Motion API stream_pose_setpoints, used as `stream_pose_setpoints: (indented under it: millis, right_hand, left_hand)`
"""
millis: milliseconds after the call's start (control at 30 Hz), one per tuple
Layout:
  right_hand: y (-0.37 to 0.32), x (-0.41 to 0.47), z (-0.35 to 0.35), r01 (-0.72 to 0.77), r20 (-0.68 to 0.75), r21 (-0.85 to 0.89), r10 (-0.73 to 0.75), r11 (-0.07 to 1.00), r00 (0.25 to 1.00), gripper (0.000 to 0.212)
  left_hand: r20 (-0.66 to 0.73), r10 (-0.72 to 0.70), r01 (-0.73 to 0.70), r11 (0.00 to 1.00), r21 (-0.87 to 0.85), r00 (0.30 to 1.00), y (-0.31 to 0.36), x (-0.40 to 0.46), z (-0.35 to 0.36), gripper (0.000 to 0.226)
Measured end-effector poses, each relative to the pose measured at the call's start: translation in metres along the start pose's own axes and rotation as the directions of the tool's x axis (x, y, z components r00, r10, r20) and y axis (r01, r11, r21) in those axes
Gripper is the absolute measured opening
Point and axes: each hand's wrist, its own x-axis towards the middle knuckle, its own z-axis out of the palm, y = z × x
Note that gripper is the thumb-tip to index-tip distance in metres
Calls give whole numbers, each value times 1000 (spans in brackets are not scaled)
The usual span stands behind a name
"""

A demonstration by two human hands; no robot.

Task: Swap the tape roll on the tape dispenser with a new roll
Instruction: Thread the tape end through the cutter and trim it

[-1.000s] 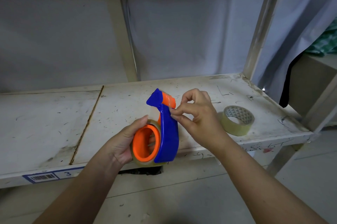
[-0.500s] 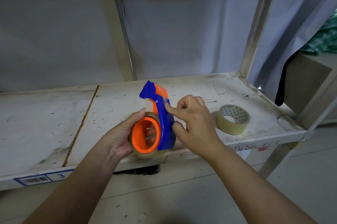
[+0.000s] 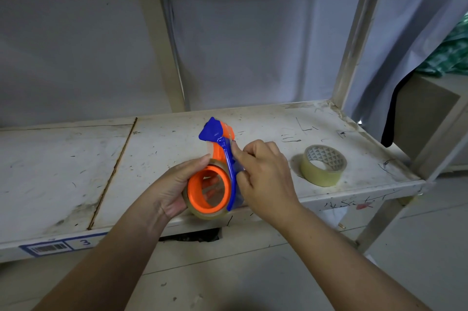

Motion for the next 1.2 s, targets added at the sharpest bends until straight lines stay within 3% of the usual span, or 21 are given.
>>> stream_pose_setpoints:
  millis: [67, 167, 300, 467, 633, 800, 967, 1100, 1200]
  right_hand:
    - [1, 0, 2, 10, 7, -24, -10, 1000, 1000, 49]
    - [3, 2, 1, -147, 72, 140, 138, 979, 988, 39]
    - [11, 4, 3, -438, 157, 273, 410, 856, 899, 33]
    - [17, 8, 0, -602, 259, 337, 544, 724, 799, 33]
    - [26, 9, -5, -565, 132, 342, 557, 751, 820, 31]
    - [43, 7, -6, -463, -25, 81, 466, 883, 884, 32]
    - [66, 4, -13, -430, -66, -342, 436, 835, 898, 35]
    - [88, 1, -18, -500, -34, -536, 575, 680, 818, 41]
    - [97, -1, -16, -587, 32, -514, 698, 625, 715, 41]
  left_hand:
    - [-16, -15, 15, 1000, -28, 1000, -2, -1, -1, 52]
    - [-94, -37, 30, 997, -69, 995, -2, -2, 1, 35]
    - [-219, -67, 55, 997, -60, 973, 6, 8, -1, 63]
    - [-418, -43, 122, 979, 163, 908, 12, 25, 3, 75]
    - [-535, 59, 186, 901, 391, 843, 8, 48, 9, 70]
    - [-552, 87, 288, 780, 555, 829, -1, 60, -1, 89]
    - [-563, 206, 358, 589, 724, 800, -3, 61, 4, 93]
    - [-532, 469, 315, 465, 827, 704, -4, 48, 20, 80]
    - [-402, 563, 287, 285, 915, 722, -13, 32, 37, 75]
